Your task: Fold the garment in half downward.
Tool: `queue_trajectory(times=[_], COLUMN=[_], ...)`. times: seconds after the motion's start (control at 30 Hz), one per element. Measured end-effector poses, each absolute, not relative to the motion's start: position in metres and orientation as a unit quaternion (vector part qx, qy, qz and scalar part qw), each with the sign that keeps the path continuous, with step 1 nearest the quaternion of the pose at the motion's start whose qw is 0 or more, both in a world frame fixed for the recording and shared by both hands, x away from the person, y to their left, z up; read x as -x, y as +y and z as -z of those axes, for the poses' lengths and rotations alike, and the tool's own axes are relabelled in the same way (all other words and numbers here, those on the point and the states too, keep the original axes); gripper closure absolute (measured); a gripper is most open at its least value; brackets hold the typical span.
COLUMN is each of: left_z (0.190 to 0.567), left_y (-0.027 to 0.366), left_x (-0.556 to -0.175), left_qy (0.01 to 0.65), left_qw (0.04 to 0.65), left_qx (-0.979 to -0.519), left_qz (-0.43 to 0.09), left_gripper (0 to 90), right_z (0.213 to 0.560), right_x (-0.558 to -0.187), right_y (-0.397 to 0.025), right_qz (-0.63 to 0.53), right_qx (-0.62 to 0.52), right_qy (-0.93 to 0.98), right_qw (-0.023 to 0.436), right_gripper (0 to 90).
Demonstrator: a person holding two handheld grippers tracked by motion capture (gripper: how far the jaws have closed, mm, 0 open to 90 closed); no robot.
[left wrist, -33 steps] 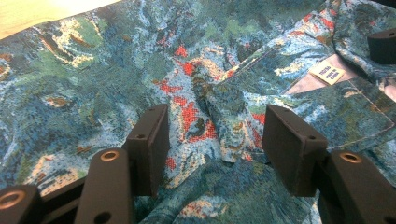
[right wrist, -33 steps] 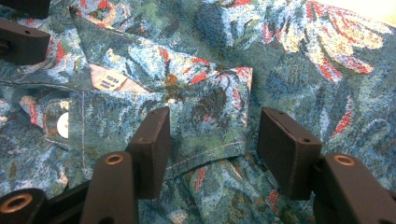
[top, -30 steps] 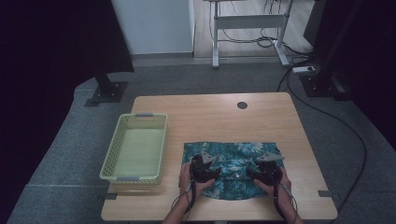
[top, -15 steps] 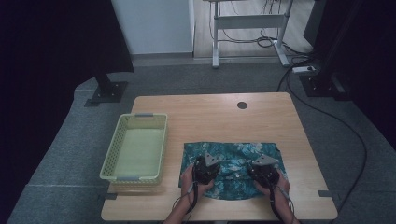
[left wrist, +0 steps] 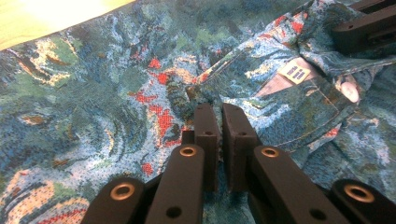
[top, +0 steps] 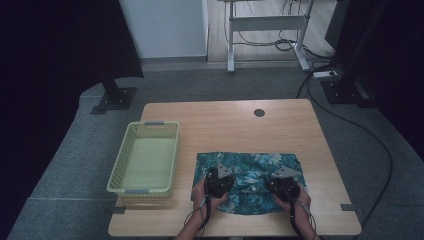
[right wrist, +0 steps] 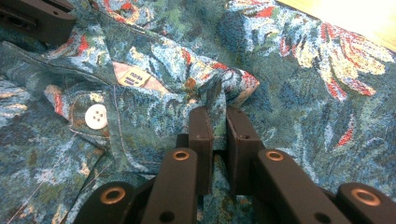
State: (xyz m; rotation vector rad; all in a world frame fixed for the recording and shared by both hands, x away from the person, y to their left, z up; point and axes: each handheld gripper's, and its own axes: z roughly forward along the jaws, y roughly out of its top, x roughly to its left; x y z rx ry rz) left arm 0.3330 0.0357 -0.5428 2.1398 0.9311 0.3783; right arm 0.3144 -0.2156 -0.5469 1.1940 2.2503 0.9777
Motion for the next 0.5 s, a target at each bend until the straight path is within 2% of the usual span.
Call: queue_trajectory(times=[0.5], left_z=[0.524], left_y=[0.045], left_x=[-0.315], left_qy=[0.351], left_qw=[0.406], left_qx=[-0.83], left_qz=[-0.154], left_gripper=[86.0], right_z=[0.518], right_x=[-0.291], right_y=[-0.217], right_qz=[-0.378], right_qx=[-0.411], right_qy=[0.8], right_qw=[0.219], right_gripper=[81.2])
